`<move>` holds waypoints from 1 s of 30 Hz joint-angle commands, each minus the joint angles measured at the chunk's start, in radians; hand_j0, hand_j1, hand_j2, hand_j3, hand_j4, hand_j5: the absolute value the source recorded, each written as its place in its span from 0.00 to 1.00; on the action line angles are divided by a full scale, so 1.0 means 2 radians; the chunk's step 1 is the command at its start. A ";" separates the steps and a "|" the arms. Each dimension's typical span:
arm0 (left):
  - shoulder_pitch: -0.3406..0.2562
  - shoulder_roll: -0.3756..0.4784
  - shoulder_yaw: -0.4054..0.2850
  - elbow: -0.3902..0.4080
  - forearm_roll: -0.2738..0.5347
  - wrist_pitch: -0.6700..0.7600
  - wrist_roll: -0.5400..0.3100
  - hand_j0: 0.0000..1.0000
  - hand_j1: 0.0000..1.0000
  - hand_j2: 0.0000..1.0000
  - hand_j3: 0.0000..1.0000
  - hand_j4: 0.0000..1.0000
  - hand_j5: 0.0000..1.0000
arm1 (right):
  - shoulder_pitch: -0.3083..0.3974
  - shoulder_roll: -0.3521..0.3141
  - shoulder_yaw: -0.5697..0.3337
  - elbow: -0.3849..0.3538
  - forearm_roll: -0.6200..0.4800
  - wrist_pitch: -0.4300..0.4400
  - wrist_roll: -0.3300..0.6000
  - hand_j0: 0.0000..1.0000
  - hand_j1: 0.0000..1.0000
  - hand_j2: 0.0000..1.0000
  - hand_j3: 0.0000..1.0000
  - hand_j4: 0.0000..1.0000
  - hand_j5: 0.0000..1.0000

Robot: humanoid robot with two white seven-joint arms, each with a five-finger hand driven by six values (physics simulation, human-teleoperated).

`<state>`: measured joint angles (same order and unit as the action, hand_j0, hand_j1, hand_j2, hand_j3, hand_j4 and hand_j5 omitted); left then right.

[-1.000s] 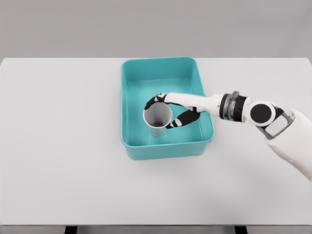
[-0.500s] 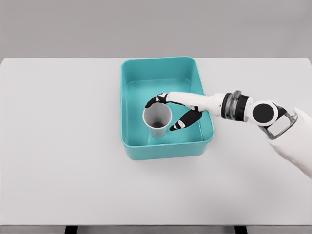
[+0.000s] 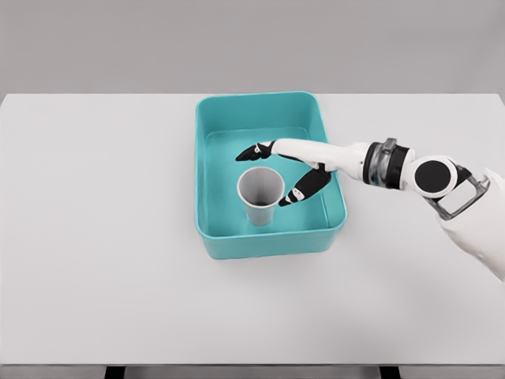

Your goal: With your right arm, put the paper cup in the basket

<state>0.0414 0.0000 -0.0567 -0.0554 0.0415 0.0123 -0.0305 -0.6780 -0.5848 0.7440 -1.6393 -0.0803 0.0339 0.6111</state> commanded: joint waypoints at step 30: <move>0.000 0.000 0.000 0.000 0.000 0.000 0.000 1.00 1.00 1.00 1.00 1.00 1.00 | 0.160 -0.205 -0.220 -0.058 -0.149 -0.170 0.000 0.97 0.97 0.97 0.97 0.97 0.97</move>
<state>0.0414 0.0000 -0.0566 -0.0555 0.0415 0.0124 -0.0306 -0.3482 -0.9615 0.3535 -1.7541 -0.3618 -0.2491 0.6113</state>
